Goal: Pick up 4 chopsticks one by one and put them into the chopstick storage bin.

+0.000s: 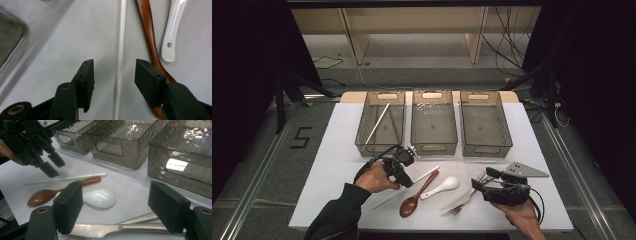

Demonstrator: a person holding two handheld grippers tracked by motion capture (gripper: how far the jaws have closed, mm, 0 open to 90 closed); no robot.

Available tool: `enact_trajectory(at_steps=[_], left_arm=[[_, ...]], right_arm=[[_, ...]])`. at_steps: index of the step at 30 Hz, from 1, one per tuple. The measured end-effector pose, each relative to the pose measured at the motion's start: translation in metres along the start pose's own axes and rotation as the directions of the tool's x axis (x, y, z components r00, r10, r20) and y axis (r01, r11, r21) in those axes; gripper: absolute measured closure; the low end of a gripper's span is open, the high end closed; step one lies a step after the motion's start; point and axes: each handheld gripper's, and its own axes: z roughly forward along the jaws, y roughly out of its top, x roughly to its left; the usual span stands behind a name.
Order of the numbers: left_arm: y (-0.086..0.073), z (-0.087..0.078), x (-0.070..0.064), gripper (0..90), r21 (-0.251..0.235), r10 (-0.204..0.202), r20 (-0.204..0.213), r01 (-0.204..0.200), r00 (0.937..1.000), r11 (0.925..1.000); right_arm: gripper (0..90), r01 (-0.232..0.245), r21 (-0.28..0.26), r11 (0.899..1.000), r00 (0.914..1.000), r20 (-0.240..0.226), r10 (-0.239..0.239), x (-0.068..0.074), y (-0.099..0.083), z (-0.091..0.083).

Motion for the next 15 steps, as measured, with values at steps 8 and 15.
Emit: enact_trajectory(at_steps=[8, 15], left_arm=[[0.006, 0.011, -0.004, 61.7, 0.043, 0.032, -0.002, -0.031, 0.9995, 0.9986], [0.011, 0.018, -0.006, 68.9, 0.073, 0.046, -0.005, -0.045, 0.9989, 0.9963]], right_arm=[[28.5, 0.001, -0.001, 1.000, 1.0000, 0.000, -0.001, 0.000, 0.000, 0.000], [28.5, -0.001, -0.001, 1.000, 1.0000, 0.000, 0.001, 0.000, 0.000, 0.000]])
